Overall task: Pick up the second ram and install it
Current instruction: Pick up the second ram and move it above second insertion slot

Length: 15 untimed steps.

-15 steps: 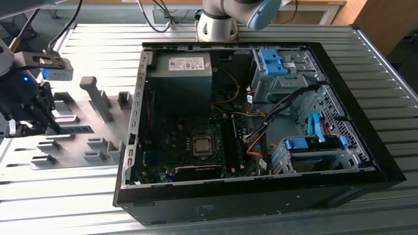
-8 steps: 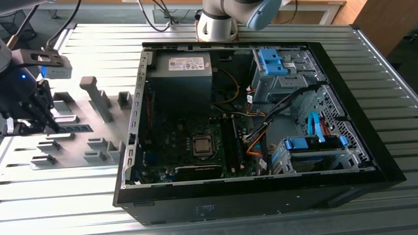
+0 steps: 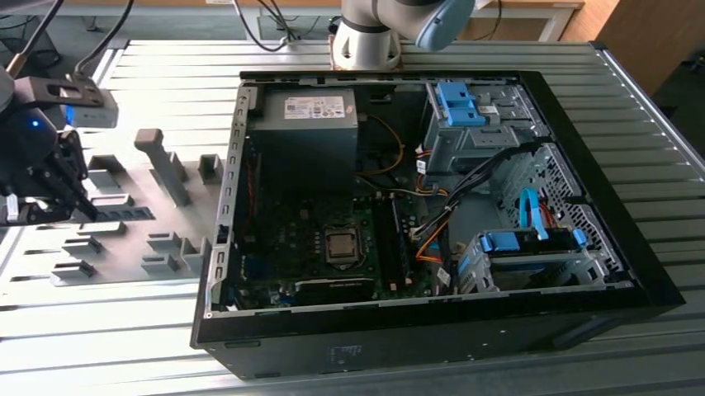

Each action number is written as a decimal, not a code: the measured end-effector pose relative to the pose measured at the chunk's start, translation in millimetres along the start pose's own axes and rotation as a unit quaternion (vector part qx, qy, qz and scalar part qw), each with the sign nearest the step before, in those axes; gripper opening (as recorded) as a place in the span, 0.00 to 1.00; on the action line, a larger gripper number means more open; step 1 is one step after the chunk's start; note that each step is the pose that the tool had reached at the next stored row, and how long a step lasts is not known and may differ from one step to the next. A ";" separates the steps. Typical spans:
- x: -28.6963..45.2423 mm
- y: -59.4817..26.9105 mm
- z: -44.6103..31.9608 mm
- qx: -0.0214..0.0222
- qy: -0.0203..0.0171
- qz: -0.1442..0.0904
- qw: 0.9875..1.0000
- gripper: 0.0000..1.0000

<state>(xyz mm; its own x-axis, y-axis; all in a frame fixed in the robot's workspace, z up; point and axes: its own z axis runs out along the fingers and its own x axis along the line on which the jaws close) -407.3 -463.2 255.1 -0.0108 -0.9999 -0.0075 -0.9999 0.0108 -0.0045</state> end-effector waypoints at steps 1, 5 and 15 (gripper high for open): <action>0.0 0.0 -0.8 0.000 0.000 0.000 1.000 0.14; 0.0 0.0 -4.4 0.000 0.000 0.000 1.000 0.14; -0.1 -0.1 -11.7 0.000 0.000 0.000 1.000 0.14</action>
<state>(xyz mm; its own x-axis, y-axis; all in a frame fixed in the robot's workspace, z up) -407.3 -463.2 266.7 -0.0108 -0.9999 -0.0074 -0.9999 0.0108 -0.0044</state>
